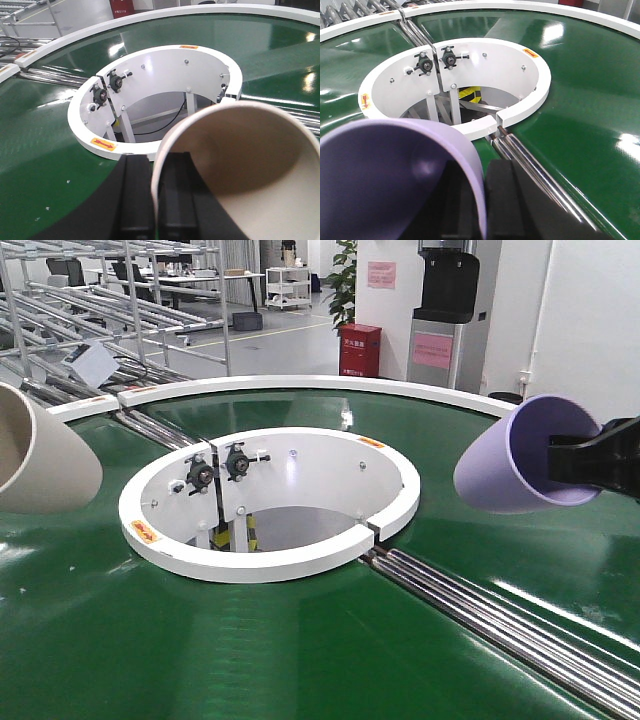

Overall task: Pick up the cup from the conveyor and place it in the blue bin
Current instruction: 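Hold both cups raised while the base drives to the blue bins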

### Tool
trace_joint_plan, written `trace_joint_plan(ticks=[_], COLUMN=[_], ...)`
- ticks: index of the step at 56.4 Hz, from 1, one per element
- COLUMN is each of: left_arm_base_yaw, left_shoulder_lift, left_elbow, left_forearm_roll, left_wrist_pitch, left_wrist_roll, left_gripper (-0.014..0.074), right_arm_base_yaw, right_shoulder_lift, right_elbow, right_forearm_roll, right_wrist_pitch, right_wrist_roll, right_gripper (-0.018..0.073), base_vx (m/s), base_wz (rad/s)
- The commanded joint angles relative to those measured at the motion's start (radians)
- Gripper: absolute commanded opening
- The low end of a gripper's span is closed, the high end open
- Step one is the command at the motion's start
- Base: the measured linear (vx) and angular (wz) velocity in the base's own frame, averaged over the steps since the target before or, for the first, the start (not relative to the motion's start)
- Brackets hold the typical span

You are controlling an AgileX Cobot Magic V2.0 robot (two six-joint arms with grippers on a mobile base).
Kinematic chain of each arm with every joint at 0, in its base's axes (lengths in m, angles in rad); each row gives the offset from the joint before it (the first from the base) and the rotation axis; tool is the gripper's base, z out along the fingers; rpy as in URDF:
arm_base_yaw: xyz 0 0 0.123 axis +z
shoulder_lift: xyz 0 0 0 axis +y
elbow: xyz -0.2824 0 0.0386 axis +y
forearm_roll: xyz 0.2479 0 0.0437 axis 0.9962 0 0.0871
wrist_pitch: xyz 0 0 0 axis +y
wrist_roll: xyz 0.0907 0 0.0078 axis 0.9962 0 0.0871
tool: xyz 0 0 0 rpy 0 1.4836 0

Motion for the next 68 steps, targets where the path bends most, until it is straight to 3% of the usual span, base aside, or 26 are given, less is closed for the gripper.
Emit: trace_joint_plan(ticks=[1,68], left_arm_base_yaw=[-0.008,-0.008], left_shoulder_lift=[-0.013,-0.013], left_elbow=[-0.034,-0.034], left_forearm_roll=[-0.019,-0.019], left_wrist_pitch=[-0.083,-0.083], left_wrist_roll=[-0.002,-0.002], left_gripper=[0.0,0.0003], right_arm_base_yaw=[0.0,0.0], right_shoulder_lift=[-0.022,-0.022], right_elbow=[-0.034,-0.034], right_forearm_roll=[0.001,0.001], right_wrist_pitch=[-0.088,-0.088], right_wrist_roll=[0.002,0.002], right_gripper=[-0.001,-0.001], base_vx=[0.0,-0.02], base_wz=[0.0,0.0])
